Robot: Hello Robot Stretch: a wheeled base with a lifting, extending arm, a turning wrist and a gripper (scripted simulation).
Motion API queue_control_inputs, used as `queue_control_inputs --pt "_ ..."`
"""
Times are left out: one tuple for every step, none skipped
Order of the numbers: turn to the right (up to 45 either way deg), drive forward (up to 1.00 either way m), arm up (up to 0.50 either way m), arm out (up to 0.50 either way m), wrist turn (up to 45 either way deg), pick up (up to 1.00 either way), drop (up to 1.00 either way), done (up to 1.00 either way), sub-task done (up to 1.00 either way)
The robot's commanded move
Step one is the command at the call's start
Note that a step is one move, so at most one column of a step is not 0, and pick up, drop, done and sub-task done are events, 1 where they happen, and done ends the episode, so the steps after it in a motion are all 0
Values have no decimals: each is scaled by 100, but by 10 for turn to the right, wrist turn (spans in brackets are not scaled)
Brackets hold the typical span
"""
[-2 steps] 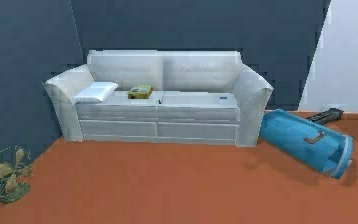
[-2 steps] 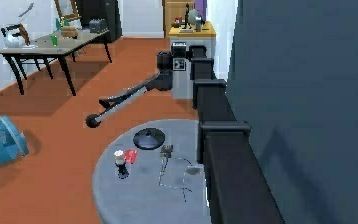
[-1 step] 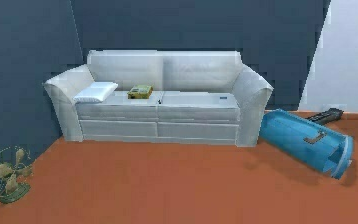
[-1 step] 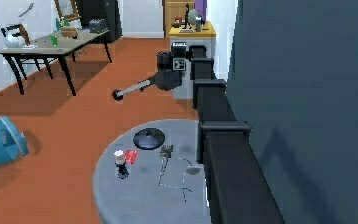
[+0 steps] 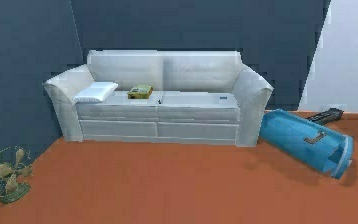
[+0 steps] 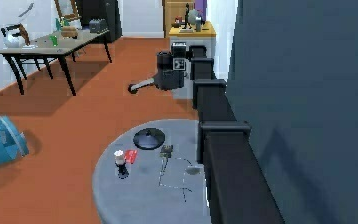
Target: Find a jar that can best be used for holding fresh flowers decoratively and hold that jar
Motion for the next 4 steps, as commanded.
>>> queue_control_inputs --pt "0 0 -30 0 0 0 0 0 0" --pt "0 0 0 0 0 100 0 0 0" --pt "0 0 10 0 0 0 0 0 0" --pt "0 0 0 0 0 0 0 100 0"
